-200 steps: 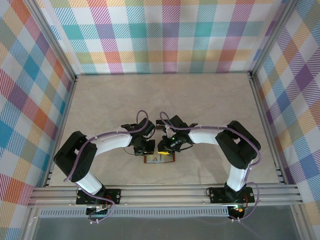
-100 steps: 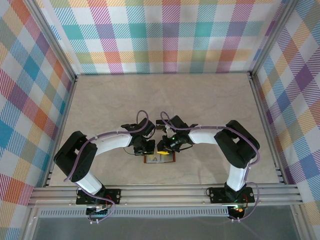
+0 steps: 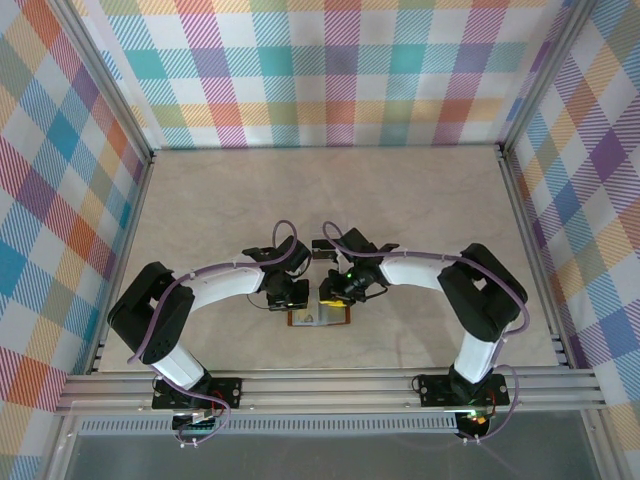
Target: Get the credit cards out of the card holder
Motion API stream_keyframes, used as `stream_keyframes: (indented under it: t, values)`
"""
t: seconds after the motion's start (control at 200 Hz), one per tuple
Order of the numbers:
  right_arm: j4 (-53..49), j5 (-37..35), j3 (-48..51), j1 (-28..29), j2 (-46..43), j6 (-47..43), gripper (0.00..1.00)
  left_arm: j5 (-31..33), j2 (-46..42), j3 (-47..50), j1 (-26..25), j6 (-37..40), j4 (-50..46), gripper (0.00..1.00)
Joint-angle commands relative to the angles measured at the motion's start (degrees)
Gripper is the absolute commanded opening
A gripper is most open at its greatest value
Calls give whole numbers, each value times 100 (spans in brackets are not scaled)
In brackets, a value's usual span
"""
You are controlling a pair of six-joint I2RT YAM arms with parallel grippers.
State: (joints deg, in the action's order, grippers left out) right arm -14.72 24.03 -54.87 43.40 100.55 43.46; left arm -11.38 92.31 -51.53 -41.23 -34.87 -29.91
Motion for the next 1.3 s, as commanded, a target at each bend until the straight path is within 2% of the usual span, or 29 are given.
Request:
stream_keyframes:
  t: [0.0, 0.265, 0.635, 0.93, 1.15, 1.23, 1.295]
  values:
    - [35, 197, -9, -24, -199, -48, 29, 237, 50, -31, -33, 83, -279, 8]
    - [967, 934, 139, -9, 139, 408, 27, 202, 6, -63, -30, 68, -255, 8]
    - [706, 598, 21, 17, 427, 358, 27, 153, 40, -50, -29, 71, -209, 8]
    - [796, 719, -103, 121, 529, 381, 27, 118, 91, -59, -33, 87, -191, 8]
    - [865, 762, -138, 176, 601, 420, 15, 118, 92, -56, -31, 95, -190, 8]
    - [795, 714, -164, 178, 635, 401, 17, 123, 85, -59, -31, 104, -191, 8]
    - [702, 647, -195, 187, 673, 375, 23, 118, 75, -50, -25, 107, -191, 8]
